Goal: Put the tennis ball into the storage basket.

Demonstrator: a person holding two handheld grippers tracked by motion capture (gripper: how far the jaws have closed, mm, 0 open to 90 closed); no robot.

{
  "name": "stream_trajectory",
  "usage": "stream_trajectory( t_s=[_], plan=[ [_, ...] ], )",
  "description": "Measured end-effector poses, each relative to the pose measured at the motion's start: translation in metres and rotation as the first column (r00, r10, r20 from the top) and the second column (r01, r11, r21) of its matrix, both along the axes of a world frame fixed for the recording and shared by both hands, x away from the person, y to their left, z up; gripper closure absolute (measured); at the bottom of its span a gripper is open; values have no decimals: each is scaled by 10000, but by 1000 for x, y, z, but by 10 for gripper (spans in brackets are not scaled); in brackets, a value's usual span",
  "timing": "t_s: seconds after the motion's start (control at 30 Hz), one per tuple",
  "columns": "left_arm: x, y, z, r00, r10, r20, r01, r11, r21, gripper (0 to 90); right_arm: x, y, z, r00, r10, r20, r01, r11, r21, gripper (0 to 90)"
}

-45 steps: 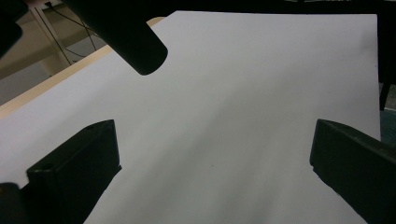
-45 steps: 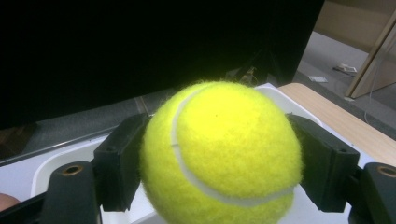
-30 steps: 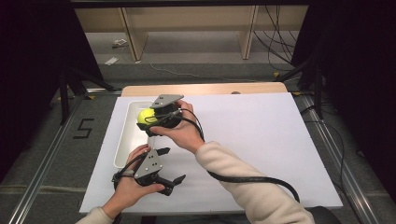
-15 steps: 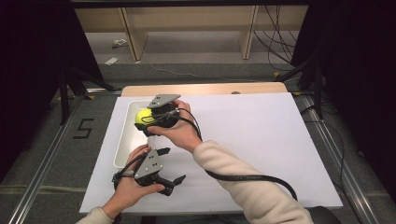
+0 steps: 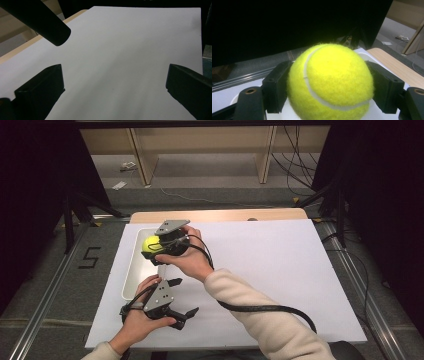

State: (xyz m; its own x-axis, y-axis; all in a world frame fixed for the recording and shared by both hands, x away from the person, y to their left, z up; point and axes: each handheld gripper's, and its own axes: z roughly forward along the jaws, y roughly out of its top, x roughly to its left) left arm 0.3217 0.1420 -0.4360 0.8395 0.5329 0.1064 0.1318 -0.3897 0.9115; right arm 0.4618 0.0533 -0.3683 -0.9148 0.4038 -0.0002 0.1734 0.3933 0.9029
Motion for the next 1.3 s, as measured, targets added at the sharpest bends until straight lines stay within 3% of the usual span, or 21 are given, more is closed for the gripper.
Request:
stream_trajectory(
  t_s=[1.3],
  plan=[
    [0,0,0,10000,-31,4,31,10000,-20,13,11,14,-3,9997,116,-205,-120,9997,-199,261]
  ],
)
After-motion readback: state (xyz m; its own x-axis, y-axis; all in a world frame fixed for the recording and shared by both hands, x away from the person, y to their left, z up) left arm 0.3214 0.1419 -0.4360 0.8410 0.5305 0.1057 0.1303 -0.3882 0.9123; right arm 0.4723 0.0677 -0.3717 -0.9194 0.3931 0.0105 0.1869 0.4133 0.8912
